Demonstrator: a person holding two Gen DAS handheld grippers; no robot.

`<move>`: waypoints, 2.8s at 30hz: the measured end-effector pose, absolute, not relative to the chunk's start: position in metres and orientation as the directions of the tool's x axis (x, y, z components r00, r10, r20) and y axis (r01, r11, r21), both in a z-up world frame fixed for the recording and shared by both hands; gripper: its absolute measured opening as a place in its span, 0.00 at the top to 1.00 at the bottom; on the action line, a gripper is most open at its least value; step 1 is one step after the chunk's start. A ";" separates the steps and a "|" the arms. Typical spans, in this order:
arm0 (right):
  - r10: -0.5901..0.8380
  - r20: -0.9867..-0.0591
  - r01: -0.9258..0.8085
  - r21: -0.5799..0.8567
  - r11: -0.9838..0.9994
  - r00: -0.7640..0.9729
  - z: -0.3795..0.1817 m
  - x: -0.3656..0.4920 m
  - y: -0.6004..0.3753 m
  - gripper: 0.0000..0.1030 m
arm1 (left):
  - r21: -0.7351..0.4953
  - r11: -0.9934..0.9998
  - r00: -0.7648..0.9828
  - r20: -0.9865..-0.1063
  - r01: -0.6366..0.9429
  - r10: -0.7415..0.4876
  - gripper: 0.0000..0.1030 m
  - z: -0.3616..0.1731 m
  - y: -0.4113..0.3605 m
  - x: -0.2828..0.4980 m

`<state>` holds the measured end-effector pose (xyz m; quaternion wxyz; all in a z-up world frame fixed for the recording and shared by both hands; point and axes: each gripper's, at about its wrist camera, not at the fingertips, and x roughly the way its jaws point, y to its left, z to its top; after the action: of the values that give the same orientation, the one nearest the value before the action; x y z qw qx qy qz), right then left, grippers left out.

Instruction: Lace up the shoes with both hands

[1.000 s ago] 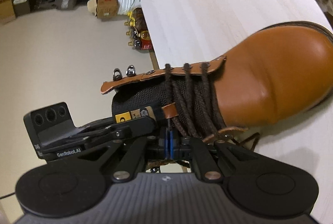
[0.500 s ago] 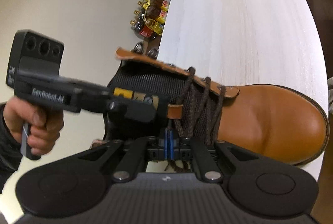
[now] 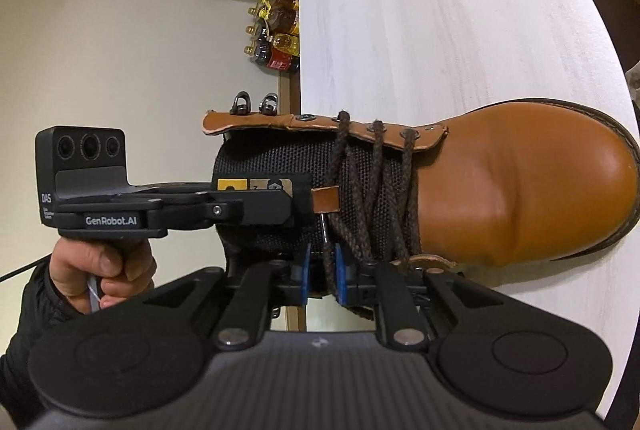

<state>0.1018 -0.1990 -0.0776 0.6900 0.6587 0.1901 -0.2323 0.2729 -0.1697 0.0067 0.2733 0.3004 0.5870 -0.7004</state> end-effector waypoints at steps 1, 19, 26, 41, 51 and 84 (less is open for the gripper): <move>-0.070 -0.574 0.578 0.815 0.039 0.816 -0.076 0.100 -0.196 0.85 | -0.658 -0.162 -0.670 -0.742 0.735 -0.030 0.91 0.006 -0.169 0.274; -0.137 -0.674 0.682 0.682 0.262 0.726 -0.053 0.118 -0.190 0.96 | -0.666 -0.152 -0.677 -0.736 0.731 -0.029 0.90 0.005 -0.166 0.274; -0.191 -0.678 0.700 0.646 0.305 0.709 -0.052 0.122 -0.181 0.96 | -0.662 -0.144 -0.671 -0.741 0.735 -0.016 0.90 0.003 -0.166 0.270; -0.106 -0.655 0.661 0.722 0.204 0.749 -0.054 0.106 -0.193 0.82 | -0.653 -0.158 -0.665 -0.746 0.741 -0.037 0.91 0.002 -0.163 0.269; -0.149 -0.679 0.692 0.677 0.250 0.719 -0.049 0.111 -0.188 0.97 | -0.657 -0.156 -0.669 -0.742 0.738 -0.039 0.91 0.000 -0.163 0.270; -0.246 -0.627 0.671 0.654 0.349 0.739 -0.019 0.081 -0.181 0.81 | -0.516 -0.395 -0.598 -0.793 0.760 -0.115 0.91 0.014 -0.153 0.236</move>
<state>0.0810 -0.1807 -0.0192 0.7925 0.4916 0.2159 -0.2892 0.2362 -0.1531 0.0140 0.2874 0.3440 0.4691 -0.7609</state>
